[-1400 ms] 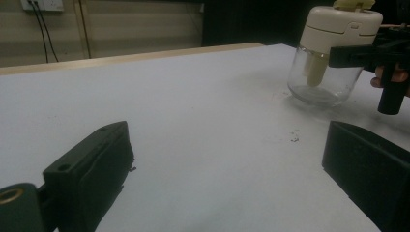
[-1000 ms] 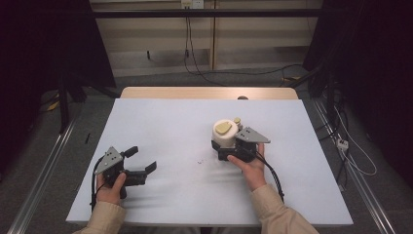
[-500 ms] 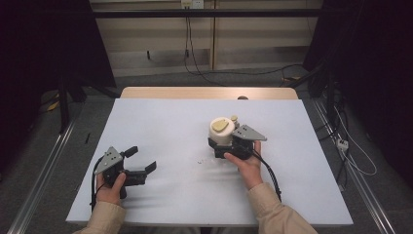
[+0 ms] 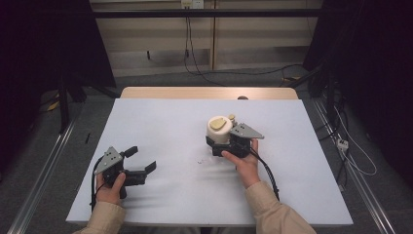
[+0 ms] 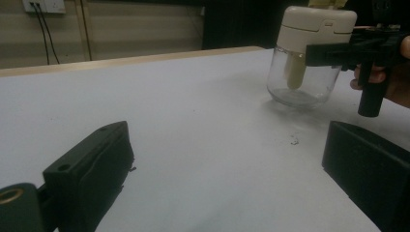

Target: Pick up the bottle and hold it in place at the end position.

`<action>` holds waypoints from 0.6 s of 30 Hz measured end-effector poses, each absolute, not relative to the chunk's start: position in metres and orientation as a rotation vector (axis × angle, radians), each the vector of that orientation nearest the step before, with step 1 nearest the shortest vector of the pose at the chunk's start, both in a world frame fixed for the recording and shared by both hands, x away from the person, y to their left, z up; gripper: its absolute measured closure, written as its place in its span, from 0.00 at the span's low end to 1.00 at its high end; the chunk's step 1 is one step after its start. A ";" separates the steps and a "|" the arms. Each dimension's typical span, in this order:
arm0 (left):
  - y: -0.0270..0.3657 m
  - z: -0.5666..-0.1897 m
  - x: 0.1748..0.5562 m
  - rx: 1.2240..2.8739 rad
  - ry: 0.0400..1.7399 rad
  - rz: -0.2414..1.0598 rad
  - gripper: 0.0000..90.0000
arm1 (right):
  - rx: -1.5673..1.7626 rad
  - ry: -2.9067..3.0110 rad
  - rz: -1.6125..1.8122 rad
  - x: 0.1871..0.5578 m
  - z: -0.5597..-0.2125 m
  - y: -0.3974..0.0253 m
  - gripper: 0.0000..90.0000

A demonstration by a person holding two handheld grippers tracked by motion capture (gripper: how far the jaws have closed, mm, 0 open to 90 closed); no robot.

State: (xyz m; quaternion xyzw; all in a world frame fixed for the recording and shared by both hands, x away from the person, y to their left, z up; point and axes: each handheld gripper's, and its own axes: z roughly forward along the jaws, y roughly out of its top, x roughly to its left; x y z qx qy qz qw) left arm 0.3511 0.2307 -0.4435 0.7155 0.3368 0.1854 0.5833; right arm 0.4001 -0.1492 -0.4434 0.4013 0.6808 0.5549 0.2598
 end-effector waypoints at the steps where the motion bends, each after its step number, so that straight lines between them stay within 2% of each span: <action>1: 0.231 -0.444 0.351 1.670 0.787 0.432 0.04 | 1.085 1.845 1.505 0.401 -0.444 -0.149 0.06; 18: 0.231 -0.444 0.351 1.664 0.784 0.423 0.04 | 1.063 1.859 1.513 0.410 -0.446 -0.137 0.06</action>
